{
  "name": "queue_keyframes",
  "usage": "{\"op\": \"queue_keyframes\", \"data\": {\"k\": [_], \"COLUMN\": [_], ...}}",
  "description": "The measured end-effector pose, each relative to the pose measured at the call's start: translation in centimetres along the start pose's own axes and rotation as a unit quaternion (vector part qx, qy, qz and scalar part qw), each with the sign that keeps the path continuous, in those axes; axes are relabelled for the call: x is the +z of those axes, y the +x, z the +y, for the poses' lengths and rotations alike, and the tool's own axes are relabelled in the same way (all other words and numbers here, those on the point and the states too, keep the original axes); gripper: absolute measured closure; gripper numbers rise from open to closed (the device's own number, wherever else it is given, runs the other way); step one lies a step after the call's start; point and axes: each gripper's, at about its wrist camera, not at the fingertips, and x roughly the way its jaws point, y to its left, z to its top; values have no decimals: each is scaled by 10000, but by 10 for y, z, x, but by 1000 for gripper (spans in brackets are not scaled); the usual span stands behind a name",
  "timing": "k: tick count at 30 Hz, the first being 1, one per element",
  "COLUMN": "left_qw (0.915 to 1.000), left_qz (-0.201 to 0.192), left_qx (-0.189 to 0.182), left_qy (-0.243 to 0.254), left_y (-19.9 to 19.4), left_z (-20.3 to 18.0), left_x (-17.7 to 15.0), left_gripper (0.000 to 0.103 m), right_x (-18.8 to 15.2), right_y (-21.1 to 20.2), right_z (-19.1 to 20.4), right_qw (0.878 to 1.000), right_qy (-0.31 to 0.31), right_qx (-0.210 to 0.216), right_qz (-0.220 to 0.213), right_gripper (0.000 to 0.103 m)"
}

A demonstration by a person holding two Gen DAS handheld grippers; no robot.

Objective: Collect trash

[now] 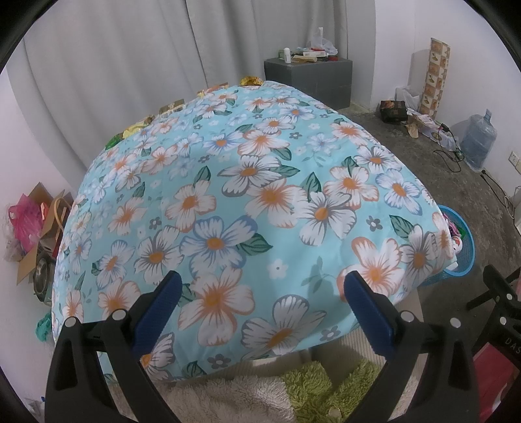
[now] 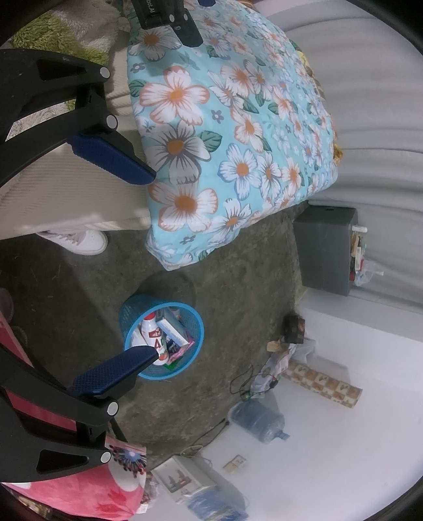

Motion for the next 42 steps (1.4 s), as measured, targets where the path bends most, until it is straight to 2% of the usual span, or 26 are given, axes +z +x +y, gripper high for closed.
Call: {"op": "queue_keyframes", "data": {"k": [42], "left_qw": [10000], "left_qz": [23], "left_qx": [-10], "left_qy": [-2], "left_y": [1], "left_z": [3], "left_x": [0], "left_gripper": [5], "right_x": [-1], "right_y": [-1], "right_z": [3], "right_qw": [10000], "right_qy": [18], "right_qx": [-14], "right_qz": [-2], "right_gripper": [8]}}
